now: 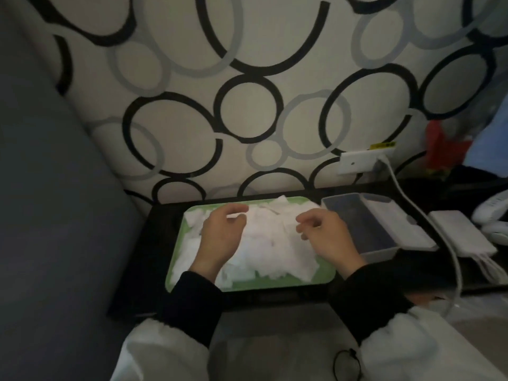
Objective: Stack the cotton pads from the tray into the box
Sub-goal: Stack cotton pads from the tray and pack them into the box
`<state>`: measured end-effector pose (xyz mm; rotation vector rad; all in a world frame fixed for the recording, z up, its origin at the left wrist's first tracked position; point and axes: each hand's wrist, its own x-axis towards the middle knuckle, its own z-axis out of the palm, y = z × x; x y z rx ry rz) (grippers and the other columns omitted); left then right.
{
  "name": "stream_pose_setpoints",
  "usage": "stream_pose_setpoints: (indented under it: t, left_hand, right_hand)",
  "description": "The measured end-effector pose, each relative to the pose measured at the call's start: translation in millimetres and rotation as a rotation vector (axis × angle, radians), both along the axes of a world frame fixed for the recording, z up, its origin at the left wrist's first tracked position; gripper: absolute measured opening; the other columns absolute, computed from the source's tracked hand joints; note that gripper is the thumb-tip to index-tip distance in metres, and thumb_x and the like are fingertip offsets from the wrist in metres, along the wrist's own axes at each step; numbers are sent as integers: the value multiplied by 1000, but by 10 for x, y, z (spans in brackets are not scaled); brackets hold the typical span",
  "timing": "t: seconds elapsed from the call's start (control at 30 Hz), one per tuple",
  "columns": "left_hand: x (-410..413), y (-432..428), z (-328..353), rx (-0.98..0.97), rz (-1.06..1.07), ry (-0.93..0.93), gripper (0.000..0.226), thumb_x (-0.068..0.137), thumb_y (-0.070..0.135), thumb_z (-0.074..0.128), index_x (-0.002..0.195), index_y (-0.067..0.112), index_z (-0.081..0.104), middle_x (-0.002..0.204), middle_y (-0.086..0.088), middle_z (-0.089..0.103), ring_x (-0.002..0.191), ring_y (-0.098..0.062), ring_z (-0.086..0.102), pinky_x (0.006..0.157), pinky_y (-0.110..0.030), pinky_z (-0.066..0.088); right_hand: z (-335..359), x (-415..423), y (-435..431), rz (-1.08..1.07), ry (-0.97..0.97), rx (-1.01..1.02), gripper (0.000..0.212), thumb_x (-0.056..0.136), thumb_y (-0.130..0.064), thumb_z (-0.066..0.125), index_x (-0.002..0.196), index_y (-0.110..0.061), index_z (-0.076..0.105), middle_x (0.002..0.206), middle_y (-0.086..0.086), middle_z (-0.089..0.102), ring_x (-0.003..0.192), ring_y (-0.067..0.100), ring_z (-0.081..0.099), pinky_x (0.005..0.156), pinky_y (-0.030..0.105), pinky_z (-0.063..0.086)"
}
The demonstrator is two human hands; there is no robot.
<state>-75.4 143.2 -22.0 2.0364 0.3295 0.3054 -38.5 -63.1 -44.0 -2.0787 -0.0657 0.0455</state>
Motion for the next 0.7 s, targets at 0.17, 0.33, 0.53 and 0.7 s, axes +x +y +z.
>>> stream_pose_setpoints:
  t: [0.17,0.33,0.53,0.7]
  left_hand:
    - [-68,267,-364,36,42,18,26,90,6,63,95,30,70,106,11,69,96,-12,66,87,-25,53]
    - [-13,455,-425,136,69,-4,23,92,13,64,105,31,66,110,16,63,87,-3,61,83,-25,55]
    - [45,510,-460,172,60,10,20,94,20,61,107,34,62,111,19,58,91,-1,58,83,-21,51]
    - [86,505,-458,167,52,-2,20,93,20,64,105,36,61,111,19,57,91,-2,58,83,-21,51]
  right_hand:
    - [-156,139,520,79,-41,-44,14,90,-12,67,97,-22,73,96,-4,69,86,11,64,84,26,52]
    - [-189,235,887,130,-86,-379,31,88,-33,69,118,-31,63,121,-7,58,105,13,57,95,31,48]
    - [-340,373,948,112,-62,-504,45,86,-34,70,129,-32,57,119,-4,59,110,19,56,91,34,46]
    - [-315,449,836,108,-106,-361,14,89,-26,70,103,-29,71,93,-10,64,88,10,59,76,23,43]
